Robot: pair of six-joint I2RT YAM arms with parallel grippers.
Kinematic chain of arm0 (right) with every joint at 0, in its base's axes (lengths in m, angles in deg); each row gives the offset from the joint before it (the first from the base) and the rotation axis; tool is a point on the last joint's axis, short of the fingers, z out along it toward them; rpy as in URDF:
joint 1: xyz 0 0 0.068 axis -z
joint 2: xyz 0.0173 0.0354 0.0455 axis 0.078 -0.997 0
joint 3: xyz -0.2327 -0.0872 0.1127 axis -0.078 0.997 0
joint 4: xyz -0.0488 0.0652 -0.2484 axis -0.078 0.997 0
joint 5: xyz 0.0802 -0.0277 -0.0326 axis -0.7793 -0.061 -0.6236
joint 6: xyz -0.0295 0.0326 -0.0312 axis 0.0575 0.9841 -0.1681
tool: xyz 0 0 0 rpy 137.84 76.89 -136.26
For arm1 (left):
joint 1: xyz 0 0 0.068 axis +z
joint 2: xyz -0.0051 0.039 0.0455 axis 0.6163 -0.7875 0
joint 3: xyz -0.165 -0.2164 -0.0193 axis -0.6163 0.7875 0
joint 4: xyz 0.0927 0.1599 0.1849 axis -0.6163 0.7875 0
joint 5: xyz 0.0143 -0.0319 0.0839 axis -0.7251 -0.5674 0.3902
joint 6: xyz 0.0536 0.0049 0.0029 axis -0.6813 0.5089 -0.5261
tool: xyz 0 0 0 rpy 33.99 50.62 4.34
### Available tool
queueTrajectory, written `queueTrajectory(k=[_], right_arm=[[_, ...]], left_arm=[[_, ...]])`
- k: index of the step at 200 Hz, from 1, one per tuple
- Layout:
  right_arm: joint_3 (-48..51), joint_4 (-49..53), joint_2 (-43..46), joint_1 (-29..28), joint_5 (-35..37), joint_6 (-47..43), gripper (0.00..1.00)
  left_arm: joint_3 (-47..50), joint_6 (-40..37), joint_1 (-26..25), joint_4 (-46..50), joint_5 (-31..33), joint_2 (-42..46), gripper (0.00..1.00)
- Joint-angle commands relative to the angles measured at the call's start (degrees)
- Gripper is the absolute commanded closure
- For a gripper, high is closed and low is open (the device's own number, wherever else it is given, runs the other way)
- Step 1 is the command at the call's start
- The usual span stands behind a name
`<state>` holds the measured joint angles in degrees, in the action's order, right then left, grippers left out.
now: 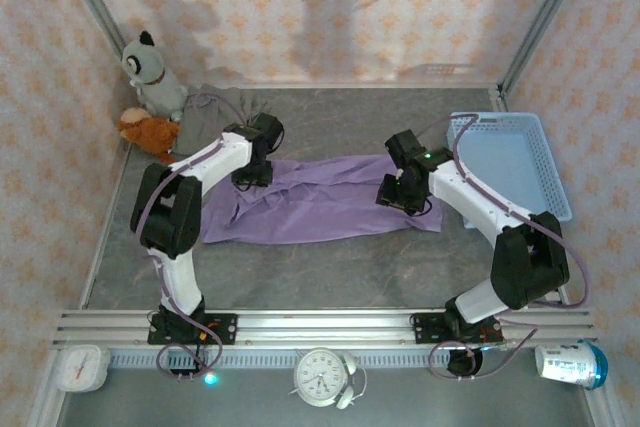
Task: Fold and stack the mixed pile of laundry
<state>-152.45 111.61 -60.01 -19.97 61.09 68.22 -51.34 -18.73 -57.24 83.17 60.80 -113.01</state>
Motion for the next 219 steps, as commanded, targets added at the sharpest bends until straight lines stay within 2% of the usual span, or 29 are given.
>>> queueTrajectory(k=[1, 25, 53, 75, 93, 124, 150, 219], right_arm=[[-1.03, 1.68, 0.28, -0.15, 1.55, 0.66, 0.56], [-0.09, 0.86, 0.81, -0.10, 1.29, 1.28, 0.56], [0.98, -0.17, 0.57, -0.17, 0.46, 1.86, 0.56], [1.58, -0.54, 0.53, -0.25, 0.10, 2.16, 0.56], [1.91, -0.53, 0.64, -0.25, 0.06, 2.32, 0.56], [2.13, -0.26, 1.11, -0.20, -0.11, 2.37, 0.56], [2.33, 0.36, 1.34, -0.25, -0.03, 2.08, 0.56], [2.71, 0.80, 1.82, -0.24, 0.65, 2.16, 0.56]], left_arm=[[-0.90, 0.75, -1.25, 5.50, 2.17, 2.92, 0.52], [-0.54, 2.50, -3.20, 8.40, 3.34, 8.51, 0.51], [2.60, 5.51, -7.67, 9.77, 5.82, 15.12, 0.56], [7.46, 10.50, -9.47, 7.04, 1.74, 19.15, 0.70], [13.42, 13.68, -10.24, 1.74, -0.94, 20.84, 0.75], [16.60, 11.92, -10.18, -2.98, 1.78, 16.56, 0.75], [12.91, 6.25, -10.20, -3.16, 6.91, 11.01, 0.67], [5.13, 1.60, -9.89, -1.74, 14.30, 0.92, 0.62]])
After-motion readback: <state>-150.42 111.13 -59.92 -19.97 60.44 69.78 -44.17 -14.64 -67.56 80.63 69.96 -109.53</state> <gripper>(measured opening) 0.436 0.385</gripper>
